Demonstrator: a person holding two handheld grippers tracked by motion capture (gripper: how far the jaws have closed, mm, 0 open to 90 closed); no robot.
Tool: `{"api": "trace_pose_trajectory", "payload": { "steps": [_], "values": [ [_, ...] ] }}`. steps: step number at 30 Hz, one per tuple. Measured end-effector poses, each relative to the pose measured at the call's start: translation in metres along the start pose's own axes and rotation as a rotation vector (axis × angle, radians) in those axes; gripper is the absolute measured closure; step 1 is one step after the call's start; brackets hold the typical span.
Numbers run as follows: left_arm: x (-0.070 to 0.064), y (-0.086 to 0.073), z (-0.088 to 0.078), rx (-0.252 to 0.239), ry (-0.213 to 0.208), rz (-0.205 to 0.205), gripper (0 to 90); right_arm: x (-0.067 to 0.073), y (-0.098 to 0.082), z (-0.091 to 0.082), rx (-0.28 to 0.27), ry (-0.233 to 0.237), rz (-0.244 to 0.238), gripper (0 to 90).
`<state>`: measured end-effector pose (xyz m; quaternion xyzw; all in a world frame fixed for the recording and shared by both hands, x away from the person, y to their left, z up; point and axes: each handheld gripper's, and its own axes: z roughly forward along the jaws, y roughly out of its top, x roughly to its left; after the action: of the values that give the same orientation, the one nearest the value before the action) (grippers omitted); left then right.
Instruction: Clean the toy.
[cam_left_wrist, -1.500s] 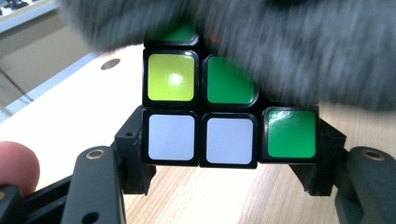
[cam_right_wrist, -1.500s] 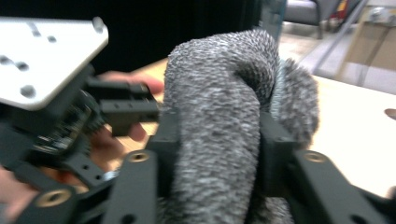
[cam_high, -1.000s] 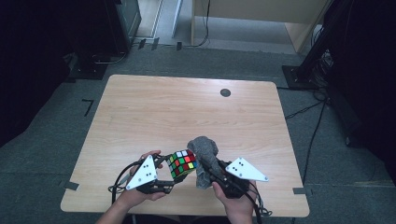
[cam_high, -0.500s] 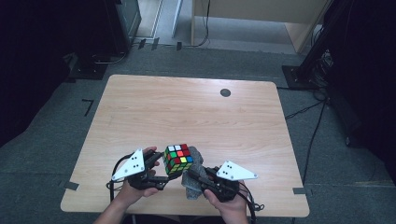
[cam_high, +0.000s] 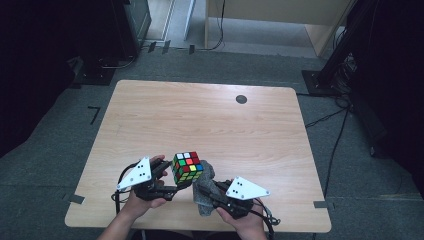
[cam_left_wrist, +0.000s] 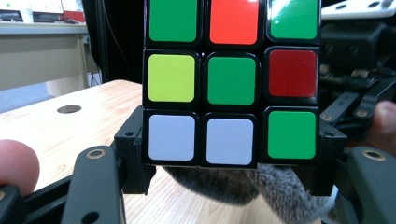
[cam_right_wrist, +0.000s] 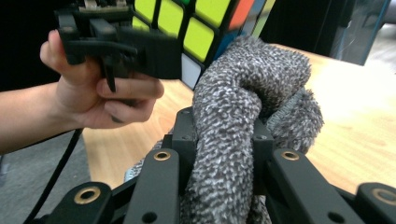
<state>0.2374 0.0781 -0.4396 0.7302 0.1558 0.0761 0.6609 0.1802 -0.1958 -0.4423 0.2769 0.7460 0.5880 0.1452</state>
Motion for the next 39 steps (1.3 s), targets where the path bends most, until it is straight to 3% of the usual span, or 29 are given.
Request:
{"api": "trace_pose_trajectory", "payload": {
  "steps": [4, 5, 7, 8, 10, 12, 18, 20, 22, 26, 28, 32, 34, 37, 39],
  "values": [
    [-0.001, -0.001, 0.002, 0.009, 0.0, 0.0, 34.1, -0.004, 0.009, -0.012, -0.103, -0.042, 0.022, 72.5],
    [-0.001, -0.001, 0.002, 0.008, -0.001, -0.005, 34.2, -0.004, 0.008, -0.012, -0.104, -0.044, 0.023, 72.5],
    [-0.001, 0.0, 0.002, -0.003, 0.007, -0.009, 34.1, -0.001, 0.003, -0.007, -0.069, -0.021, 0.014, 72.3],
    [-0.001, 0.001, 0.001, -0.008, 0.03, -0.008, 34.1, 0.0, -0.001, -0.002, -0.04, -0.003, 0.011, 72.0],
    [-0.002, 0.002, 0.0, -0.032, 0.118, -0.006, 34.1, 0.003, -0.009, 0.009, 0.028, 0.012, 0.01, 71.8],
    [0.0, 0.002, -0.001, -0.054, 0.129, -0.029, 34.1, 0.007, -0.015, 0.018, 0.06, 0.022, 0.029, 71.6],
    [-0.007, -0.003, 0.01, -0.016, 0.114, -0.017, 34.1, 0.022, -0.009, 0.03, 0.015, 0.049, 0.018, 71.7],
    [-0.006, -0.002, 0.008, -0.023, 0.115, -0.018, 34.1, 0.021, -0.007, 0.027, 0.01, 0.006, 0.008, 71.6],
    [-0.004, -0.001, 0.005, -0.034, 0.118, -0.022, 34.1, 0.013, -0.007, 0.021, -0.001, -0.05, 0.03, 71.6],
    [-0.003, 0.002, 0.002, -0.049, 0.116, -0.036, 34.1, -0.009, -0.015, 0.008, -0.04, -0.161, 0.169, 71.8],
    [-0.005, 0.001, 0.005, -0.039, 0.114, -0.025, 34.1, -0.007, -0.017, 0.011, -0.014, -0.144, 0.168, 71.7],
    [-0.007, -0.003, 0.011, -0.009, 0.108, -0.022, 34.1, 0.017, -0.013, 0.025, 0.018, -0.027, 0.064, 71.0],
    [-0.007, -0.005, 0.011, -0.011, 0.119, -0.03, 34.1, 0.021, -0.009, 0.026, 0.002, 0.004, 0.063, 70.6],
    [-0.004, -0.004, 0.008, -0.016, 0.145, -0.034, 34.1, 0.008, -0.009, 0.019, -0.014, -0.059, 0.107, 70.6],
    [-0.003, -0.003, 0.006, -0.026, 0.144, -0.04, 34.1, -0.003, -0.012, 0.012, -0.031, -0.112, 0.16, 70.8]
  ]
}}
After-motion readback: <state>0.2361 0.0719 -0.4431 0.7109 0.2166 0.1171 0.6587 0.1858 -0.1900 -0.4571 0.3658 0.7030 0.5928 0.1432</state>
